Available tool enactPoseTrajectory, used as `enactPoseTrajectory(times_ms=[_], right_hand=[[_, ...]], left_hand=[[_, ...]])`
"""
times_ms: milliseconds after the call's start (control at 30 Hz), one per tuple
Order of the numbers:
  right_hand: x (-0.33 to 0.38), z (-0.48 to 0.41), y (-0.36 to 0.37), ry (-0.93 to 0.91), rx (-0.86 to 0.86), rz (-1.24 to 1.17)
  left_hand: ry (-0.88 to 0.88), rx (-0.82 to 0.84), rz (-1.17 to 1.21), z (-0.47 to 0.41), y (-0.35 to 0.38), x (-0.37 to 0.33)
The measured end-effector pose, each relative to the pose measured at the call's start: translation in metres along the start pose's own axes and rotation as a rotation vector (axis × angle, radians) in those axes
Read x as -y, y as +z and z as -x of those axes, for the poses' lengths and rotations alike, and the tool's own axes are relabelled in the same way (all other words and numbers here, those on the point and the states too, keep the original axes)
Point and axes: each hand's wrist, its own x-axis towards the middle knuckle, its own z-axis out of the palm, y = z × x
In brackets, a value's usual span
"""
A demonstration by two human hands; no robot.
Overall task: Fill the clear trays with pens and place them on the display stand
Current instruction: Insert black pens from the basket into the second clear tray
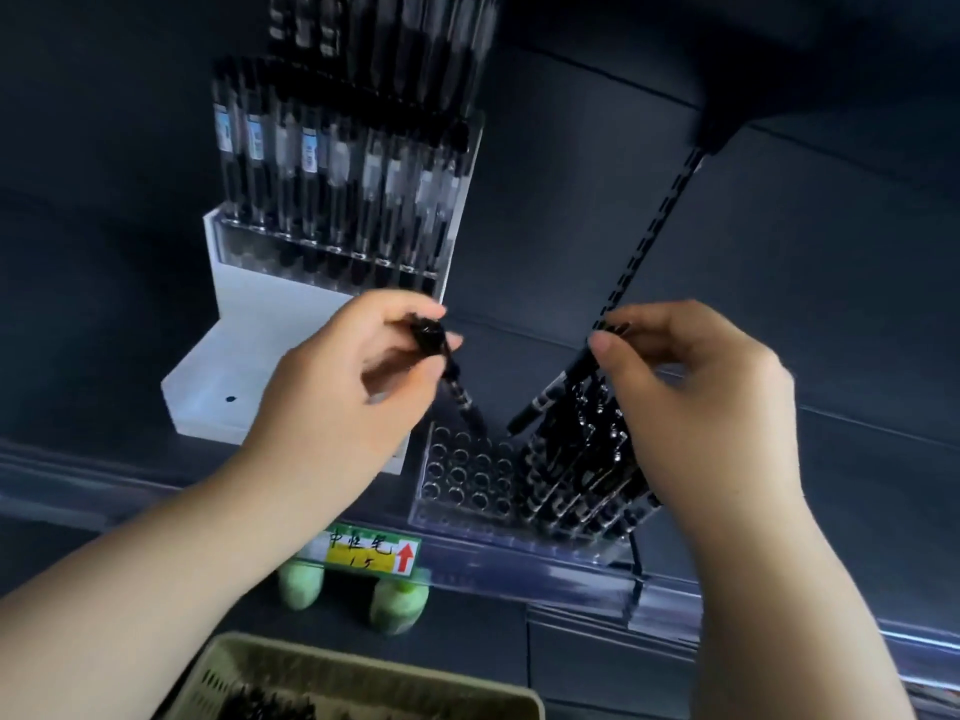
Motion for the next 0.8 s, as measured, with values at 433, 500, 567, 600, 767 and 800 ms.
enactPoseTrajectory(times_ms=[433,500,567,600,767,800], right_hand=[[-0.014,-0.004,0.03,-0.009,0.113,0.292],[-0.013,-0.003,0.032,-0.064,0.107,0.336],[-0.013,-0.004,0.033,-0.086,0.104,0.369],[-0.014,-0.005,0.033,-0.092,0.1,0.379],[-0.019,-0.006,0.031,-0.093,0.061,0.359],[-0.02,-0.005,0.031,-0.103,0.05,0.346]], left_hand=[[-0.137,-0.1,0.053,-0.009,-0.001,0.032],[-0.118,-0.097,0.053,-0.008,0.0,0.032],[-0.101,-0.083,0.065,-0.005,0.001,0.031],[-0.101,-0.076,0.08,-0.004,0.002,0.031],[-0.089,-0.059,0.133,-0.002,0.006,0.031],[-0.084,-0.057,0.139,-0.003,0.007,0.03]])
